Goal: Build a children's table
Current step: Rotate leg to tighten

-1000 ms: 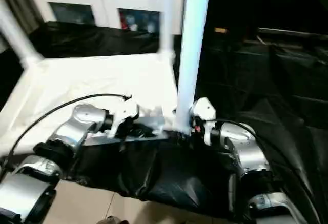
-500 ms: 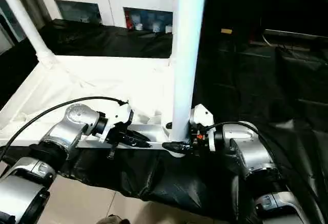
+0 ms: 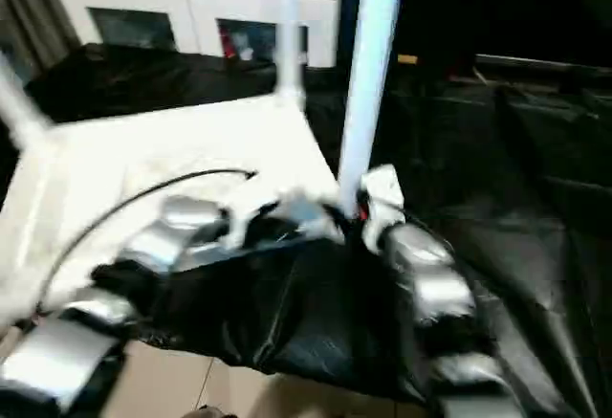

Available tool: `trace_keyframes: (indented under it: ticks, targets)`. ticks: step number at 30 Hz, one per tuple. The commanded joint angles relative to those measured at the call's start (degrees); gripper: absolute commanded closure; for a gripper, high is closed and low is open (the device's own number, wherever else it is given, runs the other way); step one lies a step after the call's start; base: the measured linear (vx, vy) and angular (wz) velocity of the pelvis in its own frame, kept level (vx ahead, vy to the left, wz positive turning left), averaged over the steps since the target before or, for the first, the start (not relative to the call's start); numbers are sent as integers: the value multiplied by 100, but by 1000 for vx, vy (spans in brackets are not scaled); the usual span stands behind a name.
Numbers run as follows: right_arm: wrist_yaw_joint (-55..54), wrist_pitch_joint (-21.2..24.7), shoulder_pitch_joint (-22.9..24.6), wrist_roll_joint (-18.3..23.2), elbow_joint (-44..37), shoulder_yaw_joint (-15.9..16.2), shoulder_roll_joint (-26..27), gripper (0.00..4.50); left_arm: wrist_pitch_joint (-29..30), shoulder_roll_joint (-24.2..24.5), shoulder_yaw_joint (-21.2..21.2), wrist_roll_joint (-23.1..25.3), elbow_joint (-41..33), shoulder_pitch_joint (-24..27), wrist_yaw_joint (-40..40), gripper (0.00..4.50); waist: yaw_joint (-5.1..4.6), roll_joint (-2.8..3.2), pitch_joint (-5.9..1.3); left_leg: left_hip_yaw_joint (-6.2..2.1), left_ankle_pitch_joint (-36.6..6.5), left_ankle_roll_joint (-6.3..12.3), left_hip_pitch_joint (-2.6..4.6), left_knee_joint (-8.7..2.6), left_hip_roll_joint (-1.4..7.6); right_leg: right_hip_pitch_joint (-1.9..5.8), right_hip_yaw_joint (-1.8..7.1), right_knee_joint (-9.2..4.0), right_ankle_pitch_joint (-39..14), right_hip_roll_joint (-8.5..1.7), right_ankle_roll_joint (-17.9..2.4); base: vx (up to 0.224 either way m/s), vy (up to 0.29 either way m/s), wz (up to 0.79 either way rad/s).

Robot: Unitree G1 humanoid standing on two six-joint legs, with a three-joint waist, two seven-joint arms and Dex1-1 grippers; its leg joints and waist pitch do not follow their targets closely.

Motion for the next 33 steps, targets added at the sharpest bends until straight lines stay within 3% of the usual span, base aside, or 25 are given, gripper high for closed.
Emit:
trace_keyframes:
  ticks: [1, 2, 4, 8, 12, 13, 16, 19, 20, 22, 33]
  targets:
    - [-200, 60, 11, -52, 203, 234, 364, 144, -39, -288, -85, 46, 85, -109, 382, 450, -16, -71, -369, -91, -1256, 216, 65, -408, 244, 253, 245, -489, -1654, -408, -1136, 0, 0, 0]
    - [-215, -119, -5, -150, 190, 293, 416, 110, -101, -311, -140, 118, 102, -122, 431, 450, -15, -68, -382, -93, -1192, 249, 49, -404, 249, 266, 246, -471, -1510, -406, -1150, 0, 0, 0]
    - [-73, -429, -32, -277, 196, 408, 422, 107, -234, -312, -186, 158, 87, -116, 343, 450, -10, -67, -382, -87, -1168, 315, 45, -398, 251, 269, 248, -461, -1354, -412, -1193, 0, 0, 0]
    - [355, -549, -25, -209, 189, 423, 208, 70, -475, -150, -217, 103, 3, -42, -47, 450, -16, -61, -376, -91, -1236, 380, 35, -402, 251, 291, 240, -457, -1351, -413, -1240, 0, 0, 0]
    - [1027, -644, 47, -44, 64, 440, -83, 50, -702, 23, -212, -26, -76, 64, -557, 450, -18, -69, -392, -84, -1078, 528, 16, -379, 263, 313, 246, -422, -1025, -421, -1337, 0, 0, 0]
    - [1780, -690, 130, 53, -70, 522, -432, 25, -813, 213, -229, -155, -193, 165, -1115, 450, -13, -87, -393, -82, -1020, 564, 17, -375, 261, 329, 237, -411, -941, -416, -1390, 0, 0, 0]
    - [2592, -688, 227, 207, -251, 603, -738, 25, -889, 371, -216, -323, -294, 240, -1675, 450, 36, -67, -390, -62, -985, 726, 5, -357, 290, 332, 220, -385, -815, -405, -1484, 0, 0, 0]
    - [3514, -616, 356, 411, -536, 761, -1097, 25, -860, 542, -195, -505, -388, 266, -2223, 450, 56, -68, -377, -63, -1096, 740, 18, -365, 307, 313, 218, -394, -993, -407, -1499, 0, 0, 0]
    - [3944, -552, 411, 491, -654, 841, -1281, 25, -895, 639, -209, -547, -399, 261, -2464, 450, 72, -104, -376, -59, -1122, 727, 22, -365, 309, 313, 221, -401, -1075, -406, -1492, 0, 0, 0]
    - [4261, -525, 441, 526, -712, 886, -1407, 25, -938, 708, -202, -573, -388, 250, -2641, 450, 96, -85, -373, -64, -1152, 695, 26, -367, 317, 302, 226, -401, -1199, -418, -1480, 0, 0, 0]
    - [5265, -124, 446, 720, -984, 1186, -1760, 120, -957, 1092, -270, -667, -513, 270, -3511, 450, 212, -82, -394, -66, -978, 640, 41, -361, 329, 276, 231, -371, -1052, -427, -1488, 0, 0, 0]
